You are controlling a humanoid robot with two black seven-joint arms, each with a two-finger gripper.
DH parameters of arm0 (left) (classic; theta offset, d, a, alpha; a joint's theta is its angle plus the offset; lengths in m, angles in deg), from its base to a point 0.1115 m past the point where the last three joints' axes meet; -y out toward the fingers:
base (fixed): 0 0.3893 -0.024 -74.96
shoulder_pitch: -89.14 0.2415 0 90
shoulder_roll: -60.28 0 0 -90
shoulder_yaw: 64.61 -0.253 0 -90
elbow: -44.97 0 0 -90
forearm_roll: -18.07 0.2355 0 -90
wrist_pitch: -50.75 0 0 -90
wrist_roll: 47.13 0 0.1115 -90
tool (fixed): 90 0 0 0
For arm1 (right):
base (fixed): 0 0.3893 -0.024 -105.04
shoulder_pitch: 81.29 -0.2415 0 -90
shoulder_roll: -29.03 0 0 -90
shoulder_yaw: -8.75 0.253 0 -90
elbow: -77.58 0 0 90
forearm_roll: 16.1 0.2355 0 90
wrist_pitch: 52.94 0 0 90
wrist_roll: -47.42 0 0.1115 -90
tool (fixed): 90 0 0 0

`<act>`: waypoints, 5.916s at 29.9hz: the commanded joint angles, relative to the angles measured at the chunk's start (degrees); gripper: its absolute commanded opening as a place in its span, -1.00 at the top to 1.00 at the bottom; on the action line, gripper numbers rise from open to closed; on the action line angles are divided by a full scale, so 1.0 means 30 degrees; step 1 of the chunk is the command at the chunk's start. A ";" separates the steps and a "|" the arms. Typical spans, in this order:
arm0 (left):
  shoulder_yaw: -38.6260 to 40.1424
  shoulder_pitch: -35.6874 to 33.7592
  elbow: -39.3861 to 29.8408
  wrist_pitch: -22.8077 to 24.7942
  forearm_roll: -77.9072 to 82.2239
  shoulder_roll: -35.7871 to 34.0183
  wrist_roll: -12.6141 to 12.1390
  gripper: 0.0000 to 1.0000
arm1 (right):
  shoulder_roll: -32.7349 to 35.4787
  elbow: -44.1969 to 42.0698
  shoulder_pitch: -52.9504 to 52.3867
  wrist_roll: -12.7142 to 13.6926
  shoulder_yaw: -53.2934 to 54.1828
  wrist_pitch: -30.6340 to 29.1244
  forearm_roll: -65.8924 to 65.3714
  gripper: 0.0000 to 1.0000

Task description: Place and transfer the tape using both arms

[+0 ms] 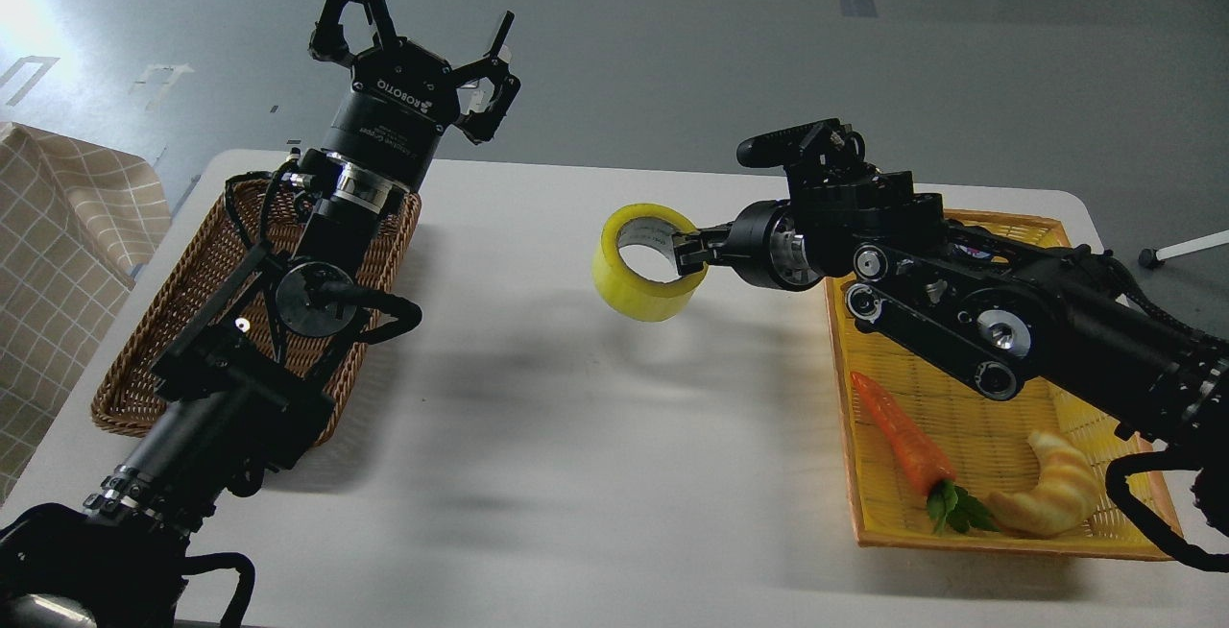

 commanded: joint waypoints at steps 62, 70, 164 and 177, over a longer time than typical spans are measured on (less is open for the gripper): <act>0.0176 0.0031 0.0029 0.0000 0.0024 0.0024 0.0234 -0.95 | -0.2789 -0.3055 0.0164 0.0174 -0.0323 0.0000 0.0003 -0.93; 0.0147 0.0001 0.0029 0.0000 0.0053 -0.0034 0.0234 -0.95 | 0.0664 0.0898 0.0690 0.0087 0.1902 0.0000 0.0062 -0.94; -0.6854 -0.3573 -0.4129 -0.2624 1.9558 -0.4751 -0.0059 -0.95 | -0.0240 0.4124 1.6013 -0.0119 2.4815 0.0000 2.8919 -1.00; -1.0685 -0.4566 -0.4396 -0.2566 3.0546 -0.4546 -0.1518 -0.95 | -0.0855 0.4095 1.6218 -0.0206 2.4756 0.0000 2.8919 -1.00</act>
